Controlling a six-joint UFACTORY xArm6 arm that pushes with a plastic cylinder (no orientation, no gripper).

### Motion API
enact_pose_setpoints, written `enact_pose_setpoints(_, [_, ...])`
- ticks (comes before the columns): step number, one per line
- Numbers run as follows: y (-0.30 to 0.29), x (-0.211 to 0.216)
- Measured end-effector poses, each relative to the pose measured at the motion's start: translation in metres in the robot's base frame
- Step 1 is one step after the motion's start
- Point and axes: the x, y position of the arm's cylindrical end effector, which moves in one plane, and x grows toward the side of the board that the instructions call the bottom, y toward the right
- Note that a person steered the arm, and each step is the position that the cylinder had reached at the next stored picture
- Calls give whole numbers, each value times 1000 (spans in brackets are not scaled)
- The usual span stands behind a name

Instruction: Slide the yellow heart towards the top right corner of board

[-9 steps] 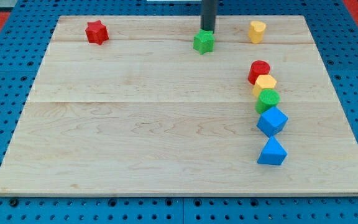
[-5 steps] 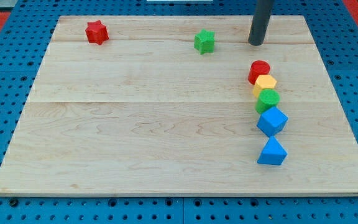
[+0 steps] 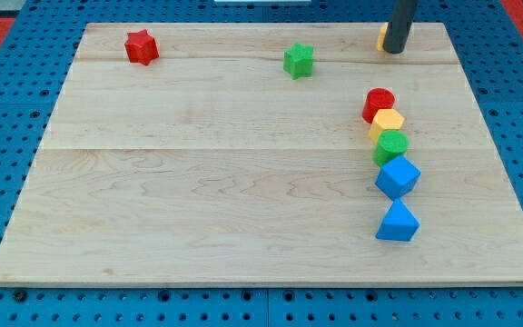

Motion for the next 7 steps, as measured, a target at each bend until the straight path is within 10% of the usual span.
enact_pose_setpoints(7, [47,3])
